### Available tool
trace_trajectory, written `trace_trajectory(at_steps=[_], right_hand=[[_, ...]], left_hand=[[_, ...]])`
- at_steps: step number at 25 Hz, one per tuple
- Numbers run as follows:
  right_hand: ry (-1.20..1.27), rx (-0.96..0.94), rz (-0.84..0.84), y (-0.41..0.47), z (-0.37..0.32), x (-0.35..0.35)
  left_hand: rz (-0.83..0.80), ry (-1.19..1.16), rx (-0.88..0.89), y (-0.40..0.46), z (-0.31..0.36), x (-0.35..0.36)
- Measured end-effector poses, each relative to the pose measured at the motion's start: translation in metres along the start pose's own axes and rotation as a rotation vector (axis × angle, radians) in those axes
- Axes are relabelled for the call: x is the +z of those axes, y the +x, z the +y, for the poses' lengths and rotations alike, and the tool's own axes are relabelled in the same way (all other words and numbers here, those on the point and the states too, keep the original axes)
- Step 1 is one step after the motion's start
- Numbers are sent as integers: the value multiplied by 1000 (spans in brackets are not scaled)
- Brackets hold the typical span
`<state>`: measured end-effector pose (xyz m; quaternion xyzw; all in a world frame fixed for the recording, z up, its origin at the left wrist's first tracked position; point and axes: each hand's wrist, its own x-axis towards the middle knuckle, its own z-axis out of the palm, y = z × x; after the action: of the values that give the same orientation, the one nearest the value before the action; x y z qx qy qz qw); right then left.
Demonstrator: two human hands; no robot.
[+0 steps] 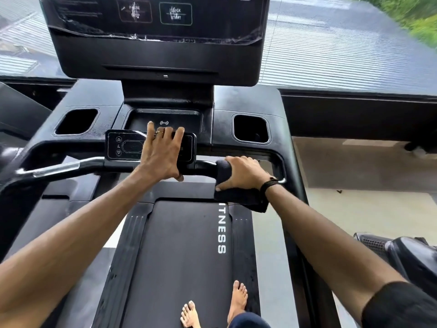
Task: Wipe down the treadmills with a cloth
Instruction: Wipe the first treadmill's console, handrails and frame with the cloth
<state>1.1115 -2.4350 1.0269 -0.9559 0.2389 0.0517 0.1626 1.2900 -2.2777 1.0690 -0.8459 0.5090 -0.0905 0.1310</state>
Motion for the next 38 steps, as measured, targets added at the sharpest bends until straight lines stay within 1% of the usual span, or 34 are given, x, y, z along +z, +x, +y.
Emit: trace_trajectory(at_steps=[1, 2, 4, 5, 6, 7, 8, 9, 11, 12, 13, 14, 15, 19, 20, 22, 28, 29, 30, 31, 33, 34, 35, 36, 37, 38], right_hand=[[9, 28, -27, -7, 12, -3], [-12, 50, 21, -17, 23, 0], [-139, 44, 323, -46, 44, 26], [-234, 26, 429, -57, 52, 40], [-306, 21, 484, -64, 58, 50], [-342, 25, 481, -65, 62, 53], [-331, 46, 429, -61, 64, 48], [-289, 63, 344, -55, 65, 37], [-179, 74, 88, -38, 68, 12], [-136, 67, -8, -33, 69, 3], [-108, 66, -54, -30, 68, 1], [-101, 63, -46, -29, 66, 1], [-113, 50, 5, -28, 62, 4], [-130, -55, 342, -28, 37, 26], [-136, -74, 396, -25, 30, 29], [-141, -91, 437, -16, 19, 33], [-152, -103, 415, 15, -28, 30], [-148, -103, 384, 19, -38, 27], [-126, -98, 306, 25, -46, 23], [-80, -88, 181, 34, -50, 15], [101, -51, -152, 51, -52, -6], [190, -36, -272, 57, -52, -14], [240, -24, -326, 60, -50, -18], [235, -15, -304, 58, -51, -17], [174, -7, -215, 51, -52, -12], [76, -8, -59, 42, -53, -3]], left_hand=[[10, 5, 0, -1, 0, 0], [15, 9, 1, -1, -1, 0], [29, 5, -4, -2, -2, 1], [33, 3, -6, -2, -3, 2], [33, -1, -4, -2, -3, 3], [35, -11, -3, -2, -3, 4], [40, -22, -2, -2, -3, 5], [44, -31, 0, -1, -2, 6], [43, -46, 6, -1, -3, 7], [44, -56, 9, -1, -3, 7], [52, -67, 13, -1, -3, 8], [66, -76, 17, -1, -4, 9], [79, -86, 21, -1, -6, 11], [111, -102, 45, -1, -10, 16], [112, -100, 49, -1, -10, 16], [110, -105, 49, -1, -10, 17], [99, -129, 27, -1, -6, 16], [95, -130, 23, -1, -5, 16], [94, -132, 19, -1, -5, 16], [93, -131, 16, -1, -5, 15], [91, -117, 10, -1, -4, 13], [89, -109, 8, -1, -3, 12], [86, -104, 3, -1, -2, 11], [88, -100, -1, -1, -2, 11], [97, -96, -3, -1, -3, 12], [104, -92, -2, -2, -3, 13]])
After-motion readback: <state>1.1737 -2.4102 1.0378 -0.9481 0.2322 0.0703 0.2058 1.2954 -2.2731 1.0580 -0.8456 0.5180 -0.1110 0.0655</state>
